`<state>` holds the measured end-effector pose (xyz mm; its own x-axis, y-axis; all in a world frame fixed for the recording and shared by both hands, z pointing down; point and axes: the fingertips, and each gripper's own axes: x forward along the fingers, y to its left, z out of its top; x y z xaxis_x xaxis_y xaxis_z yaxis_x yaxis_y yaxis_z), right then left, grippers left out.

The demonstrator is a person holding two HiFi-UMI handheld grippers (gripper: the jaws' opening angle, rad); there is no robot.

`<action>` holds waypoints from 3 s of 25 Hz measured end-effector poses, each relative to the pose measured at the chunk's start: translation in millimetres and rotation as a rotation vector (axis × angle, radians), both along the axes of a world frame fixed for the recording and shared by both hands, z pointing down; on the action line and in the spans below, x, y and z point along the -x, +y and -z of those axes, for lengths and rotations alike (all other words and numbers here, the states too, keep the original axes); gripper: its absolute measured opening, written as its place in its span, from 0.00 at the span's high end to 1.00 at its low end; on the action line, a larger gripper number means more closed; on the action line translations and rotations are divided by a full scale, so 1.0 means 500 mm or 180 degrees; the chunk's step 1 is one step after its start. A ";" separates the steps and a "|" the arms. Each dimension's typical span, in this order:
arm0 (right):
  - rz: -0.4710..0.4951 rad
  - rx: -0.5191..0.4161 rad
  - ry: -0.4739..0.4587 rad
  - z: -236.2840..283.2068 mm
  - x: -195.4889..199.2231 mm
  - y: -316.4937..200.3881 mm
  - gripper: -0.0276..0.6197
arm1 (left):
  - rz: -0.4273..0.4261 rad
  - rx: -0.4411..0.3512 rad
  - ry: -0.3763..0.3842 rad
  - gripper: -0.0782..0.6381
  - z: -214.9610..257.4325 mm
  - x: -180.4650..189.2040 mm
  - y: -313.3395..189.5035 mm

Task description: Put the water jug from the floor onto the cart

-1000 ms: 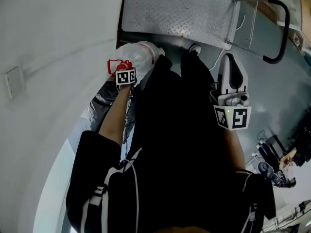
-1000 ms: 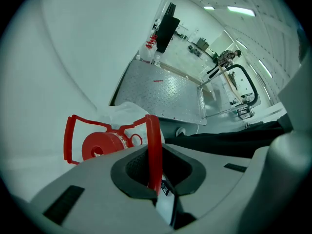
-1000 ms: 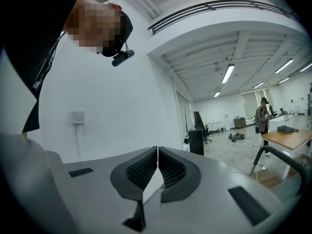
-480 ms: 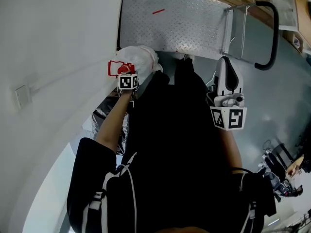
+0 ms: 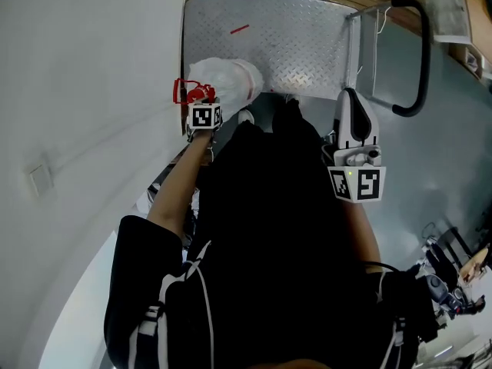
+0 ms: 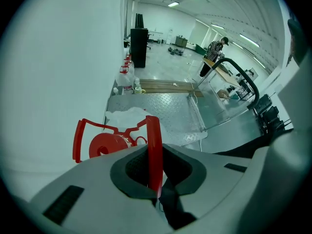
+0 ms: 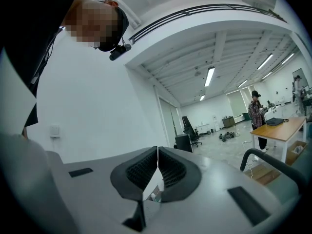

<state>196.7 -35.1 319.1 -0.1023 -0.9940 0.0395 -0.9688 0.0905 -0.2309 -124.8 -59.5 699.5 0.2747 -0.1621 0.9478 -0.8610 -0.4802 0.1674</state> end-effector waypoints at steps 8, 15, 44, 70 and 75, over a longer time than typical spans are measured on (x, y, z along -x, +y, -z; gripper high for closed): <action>-0.0222 0.0014 -0.0049 -0.010 -0.164 -0.030 0.93 | 0.0012 -0.0014 0.0033 0.82 0.014 -0.140 -0.090; -0.0290 0.0053 -0.0108 -0.025 -0.267 -0.038 0.93 | 0.0127 -0.0081 -0.0009 0.82 0.016 -0.246 -0.177; -0.0529 0.0310 -0.0059 -0.065 -0.438 -0.029 0.93 | 0.0607 0.0303 0.0585 0.82 -0.061 -0.528 -0.239; 0.0091 0.0269 -0.0043 -0.056 -0.254 -0.007 0.93 | 0.0105 0.0210 0.1503 0.82 0.010 -0.587 -0.171; 0.0193 0.0253 0.0033 -0.043 -0.165 -0.003 0.93 | -0.0066 -0.0222 0.1677 0.83 0.119 -0.536 -0.145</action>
<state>279.0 -36.6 340.7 -0.1612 -0.9797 0.1192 -0.9645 0.1307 -0.2296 143.4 -132.2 640.1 0.7145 -0.2093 0.6676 -0.6591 -0.5215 0.5419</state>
